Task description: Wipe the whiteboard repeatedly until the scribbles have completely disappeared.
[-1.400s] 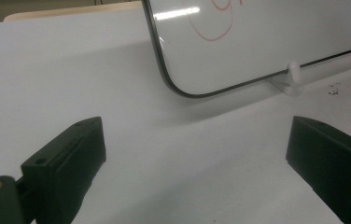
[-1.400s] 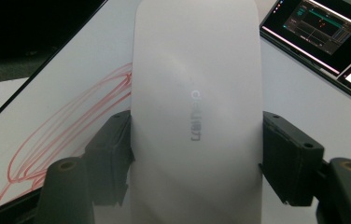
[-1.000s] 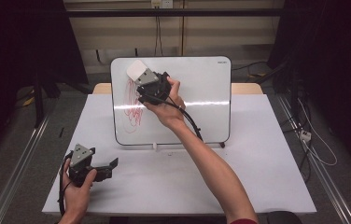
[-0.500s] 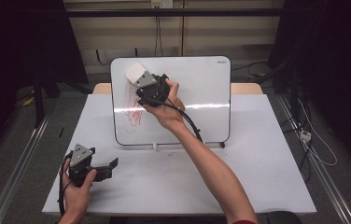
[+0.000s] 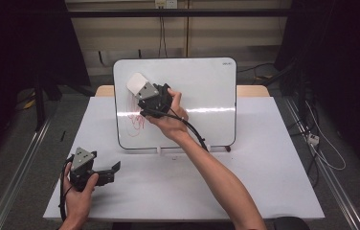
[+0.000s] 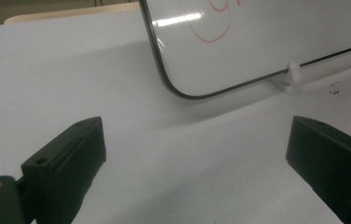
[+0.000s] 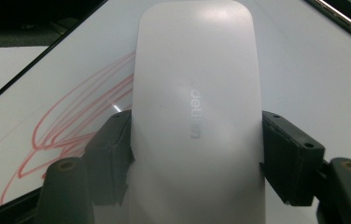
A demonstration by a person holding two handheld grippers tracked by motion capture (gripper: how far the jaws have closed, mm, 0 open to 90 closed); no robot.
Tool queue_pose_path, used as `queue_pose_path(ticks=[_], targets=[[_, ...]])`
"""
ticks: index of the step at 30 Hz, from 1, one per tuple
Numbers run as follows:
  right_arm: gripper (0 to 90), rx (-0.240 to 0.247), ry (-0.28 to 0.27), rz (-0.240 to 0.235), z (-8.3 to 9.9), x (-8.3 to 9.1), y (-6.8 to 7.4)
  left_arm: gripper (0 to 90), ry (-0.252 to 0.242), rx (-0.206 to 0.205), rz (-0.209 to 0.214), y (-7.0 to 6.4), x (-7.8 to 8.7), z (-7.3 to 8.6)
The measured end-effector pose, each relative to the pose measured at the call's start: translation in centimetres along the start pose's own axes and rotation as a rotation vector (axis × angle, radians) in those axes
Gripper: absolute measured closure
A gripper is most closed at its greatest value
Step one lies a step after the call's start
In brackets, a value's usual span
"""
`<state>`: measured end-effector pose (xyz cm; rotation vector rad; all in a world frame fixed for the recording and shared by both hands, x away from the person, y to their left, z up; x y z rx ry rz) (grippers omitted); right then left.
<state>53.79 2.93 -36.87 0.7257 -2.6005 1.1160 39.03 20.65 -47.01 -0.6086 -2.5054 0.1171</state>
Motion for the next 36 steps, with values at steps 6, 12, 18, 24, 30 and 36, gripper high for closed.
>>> queue_pose_path(ticks=[6,12,18,24,30,36], targets=[[31.6,0.007,-0.016,-0.001,0.3,0.3,0.8,4.9,-0.009,-0.012,-0.002,-0.1,0.1,-0.2],[31.6,0.009,-0.012,-0.012,0.3,0.2,0.6,4.9,0.0,0.001,0.003,-0.1,-0.2,0.0],[31.6,-0.003,-0.01,0.002,0.0,0.1,-0.3,4.9,-0.001,-0.009,0.001,-0.1,-0.1,0.0],[31.6,-0.003,-0.008,0.01,-0.3,-0.1,-1.2,4.9,-0.001,-0.003,0.004,-0.1,0.0,0.0],[31.6,-0.024,-0.003,0.026,-0.9,-0.3,-2.8,4.9,-0.001,-0.008,0.003,0.0,0.0,0.0],[31.6,-0.013,-0.002,0.042,-0.9,-0.3,-2.6,4.9,0.0,-0.002,0.001,0.0,0.0,0.0]])
Point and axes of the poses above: each handheld gripper's, and its own axes: x roughly backward along the jaws, z roughly out of its underside, y roughly to its left, the point moved 8 cm from there along -x, roughly forward along the jaws, and after that the axes turned 11 degrees about x, right-handed, at the moved point
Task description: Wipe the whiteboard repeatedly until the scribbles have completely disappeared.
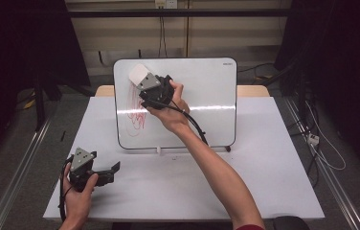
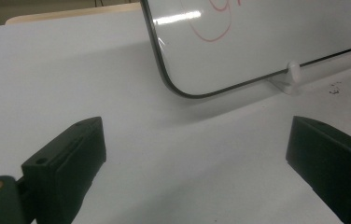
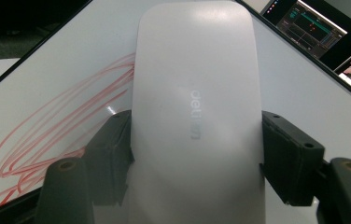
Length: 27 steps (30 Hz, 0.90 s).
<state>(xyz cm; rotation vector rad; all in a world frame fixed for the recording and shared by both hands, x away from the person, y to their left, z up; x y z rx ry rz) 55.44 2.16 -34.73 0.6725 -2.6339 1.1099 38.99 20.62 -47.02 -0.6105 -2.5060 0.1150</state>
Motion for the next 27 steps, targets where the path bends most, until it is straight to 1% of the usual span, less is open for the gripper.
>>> queue_pose_path(ticks=[3,4,5,7,12,13,15,16,17,21,24,25,26,27], targets=[[31.6,0.006,0.005,0.0,0.0,0.1,0.2,4.9,-0.002,-0.006,0.004,-0.1,-0.1,0.0],[31.7,0.017,0.011,-0.007,0.1,0.1,0.5,4.9,0.002,-0.006,0.003,-0.1,0.0,0.0],[31.7,0.017,0.011,-0.007,0.1,0.1,0.5,4.9,0.002,-0.007,0.006,-0.1,0.0,0.0],[31.7,0.028,0.016,-0.013,0.2,0.1,1.0,4.9,0.001,-0.005,0.003,-0.1,0.0,0.0],[31.7,0.053,0.029,-0.035,0.5,0.2,2.4,4.9,0.001,-0.004,0.002,-0.1,-0.1,0.0],[31.7,0.066,0.028,-0.043,0.7,0.3,3.0,4.9,0.002,-0.002,0.003,-0.1,-0.1,0.0],[31.7,0.07,0.031,-0.05,0.8,0.4,3.3,4.9,0.005,-0.011,0.001,-0.1,-0.1,0.0],[31.7,0.079,0.034,-0.059,1.0,0.5,3.9,4.9,0.003,-0.011,0.003,-0.1,-0.1,0.0],[31.7,0.079,0.034,-0.059,1.0,0.5,3.9,4.9,0.003,-0.01,0.004,-0.2,-0.1,0.0],[31.6,0.106,0.039,-0.081,1.3,0.7,5.1,4.9,0.004,-0.014,0.001,-0.1,-0.1,0.0],[31.6,0.114,0.037,-0.09,1.5,0.8,6.0,4.9,0.004,-0.012,-0.002,-0.2,-0.1,0.0],[31.6,0.121,0.035,-0.099,1.6,0.8,6.6,4.9,0.006,-0.015,-0.003,-0.2,-0.1,0.0],[31.6,0.121,0.035,-0.099,1.6,0.8,6.6,4.9,0.006,-0.016,-0.001,-0.2,-0.2,0.0],[31.6,0.137,0.037,-0.104,1.6,0.9,7.0,4.9,0.006,-0.01,0.0,-0.2,-0.2,0.1]])
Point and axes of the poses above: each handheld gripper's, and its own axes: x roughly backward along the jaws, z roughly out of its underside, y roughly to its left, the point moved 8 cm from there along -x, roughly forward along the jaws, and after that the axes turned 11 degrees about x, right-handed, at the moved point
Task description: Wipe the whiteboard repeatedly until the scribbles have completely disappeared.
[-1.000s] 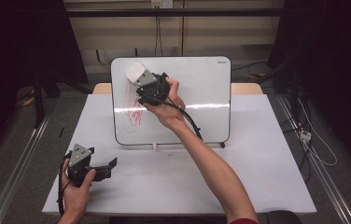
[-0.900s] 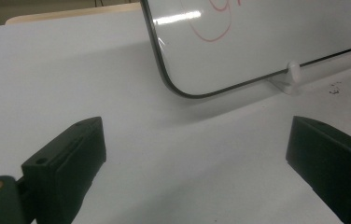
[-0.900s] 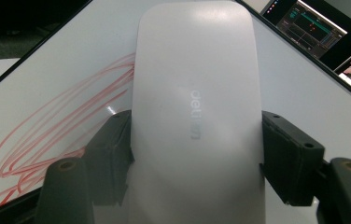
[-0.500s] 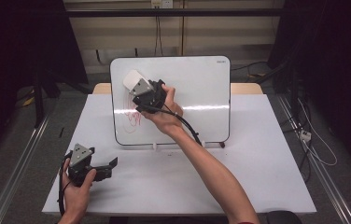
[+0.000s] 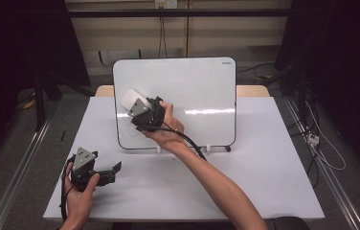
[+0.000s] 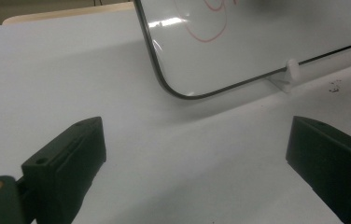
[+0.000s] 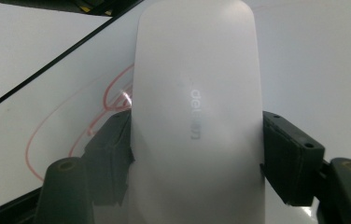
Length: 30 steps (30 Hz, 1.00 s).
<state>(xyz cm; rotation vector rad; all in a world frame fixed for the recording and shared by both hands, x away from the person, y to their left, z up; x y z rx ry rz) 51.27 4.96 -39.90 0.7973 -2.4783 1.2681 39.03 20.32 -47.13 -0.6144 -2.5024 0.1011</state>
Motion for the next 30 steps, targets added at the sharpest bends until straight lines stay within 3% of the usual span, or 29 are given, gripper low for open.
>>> queue_pose_path(ticks=[9,30], targets=[[31.5,-0.024,-0.012,-0.004,-0.2,-0.2,-0.6,4.9,-0.001,-0.001,0.0,0.2,0.0,0.0],[31.5,-0.061,-0.01,0.038,-2.0,-1.2,-4.7,4.9,-0.004,0.014,0.001,0.3,0.2,0.0]])
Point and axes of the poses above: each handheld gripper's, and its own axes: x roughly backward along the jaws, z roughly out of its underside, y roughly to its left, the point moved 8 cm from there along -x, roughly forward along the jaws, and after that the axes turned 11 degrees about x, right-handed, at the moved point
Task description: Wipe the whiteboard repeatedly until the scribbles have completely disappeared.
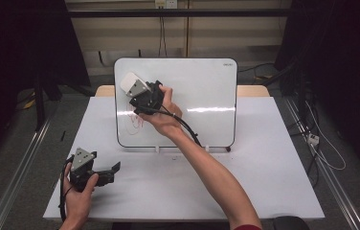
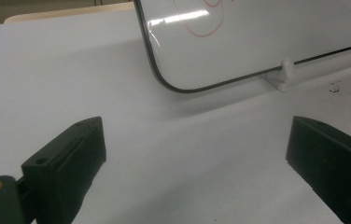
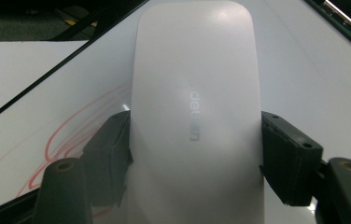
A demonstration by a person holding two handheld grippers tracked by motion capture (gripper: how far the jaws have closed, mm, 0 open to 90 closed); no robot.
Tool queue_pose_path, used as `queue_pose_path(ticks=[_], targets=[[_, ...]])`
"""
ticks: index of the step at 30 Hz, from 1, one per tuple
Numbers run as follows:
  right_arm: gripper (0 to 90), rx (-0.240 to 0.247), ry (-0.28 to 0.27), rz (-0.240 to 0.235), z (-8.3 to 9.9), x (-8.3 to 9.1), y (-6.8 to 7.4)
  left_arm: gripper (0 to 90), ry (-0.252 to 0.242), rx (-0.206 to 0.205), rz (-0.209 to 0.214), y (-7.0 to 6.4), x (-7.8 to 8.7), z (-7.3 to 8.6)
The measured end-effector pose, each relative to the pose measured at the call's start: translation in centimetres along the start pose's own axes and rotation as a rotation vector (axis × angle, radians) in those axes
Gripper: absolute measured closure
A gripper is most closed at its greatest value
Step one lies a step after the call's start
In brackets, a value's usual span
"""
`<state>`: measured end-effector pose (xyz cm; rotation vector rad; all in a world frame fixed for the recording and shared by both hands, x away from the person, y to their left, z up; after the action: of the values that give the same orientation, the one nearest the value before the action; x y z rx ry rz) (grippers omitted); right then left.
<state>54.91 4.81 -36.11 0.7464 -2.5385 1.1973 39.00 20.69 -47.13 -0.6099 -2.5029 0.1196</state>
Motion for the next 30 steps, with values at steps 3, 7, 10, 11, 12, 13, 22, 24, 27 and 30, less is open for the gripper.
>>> queue_pose_path(ticks=[3,7,10,11,12,13,22,24,27,30], targets=[[31.5,0.002,0.002,-0.001,-0.2,-0.2,-0.6,4.9,0.003,-0.008,-0.004,0.1,0.1,0.0],[31.6,-0.007,-0.005,0.016,-0.7,-0.2,-1.6,4.9,0.006,-0.003,-0.003,0.2,0.0,0.1],[31.6,-0.022,0.002,0.021,-0.8,-0.4,-2.0,4.9,0.003,0.007,-0.002,0.2,0.1,0.1],[31.6,-0.017,0.0,0.028,-0.8,-0.4,-2.0,4.9,0.003,0.001,-0.003,0.2,0.1,0.1],[31.6,-0.013,0.0,0.034,-0.8,-0.4,-1.9,4.9,0.004,0.0,-0.005,0.2,0.1,0.1],[31.6,-0.015,-0.001,0.041,-0.8,-0.3,-1.8,4.9,0.004,0.0,-0.004,0.2,0.1,0.1],[31.7,0.035,0.027,0.005,0.1,0.0,0.3,4.9,0.002,-0.004,-0.004,0.0,0.1,0.1],[31.7,0.05,0.034,-0.006,0.3,0.1,0.9,4.9,0.002,-0.008,-0.004,0.0,0.0,0.0],[31.7,0.07,0.037,-0.023,0.6,0.2,1.8,4.9,0.002,-0.007,-0.005,0.0,0.0,0.0],[31.6,0.077,0.039,-0.033,1.0,0.4,2.7,4.9,0.0,-0.006,-0.007,0.0,0.1,0.0]])
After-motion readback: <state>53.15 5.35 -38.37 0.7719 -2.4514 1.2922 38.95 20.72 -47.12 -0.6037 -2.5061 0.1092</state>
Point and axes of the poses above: each handheld gripper's, and its own axes: x roughly backward along the jaws, z roughly out of its underside, y roughly to its left, the point moved 8 cm from there along -x, roughly forward along the jaws, and after that the axes turned 11 degrees about x, right-handed, at the moved point
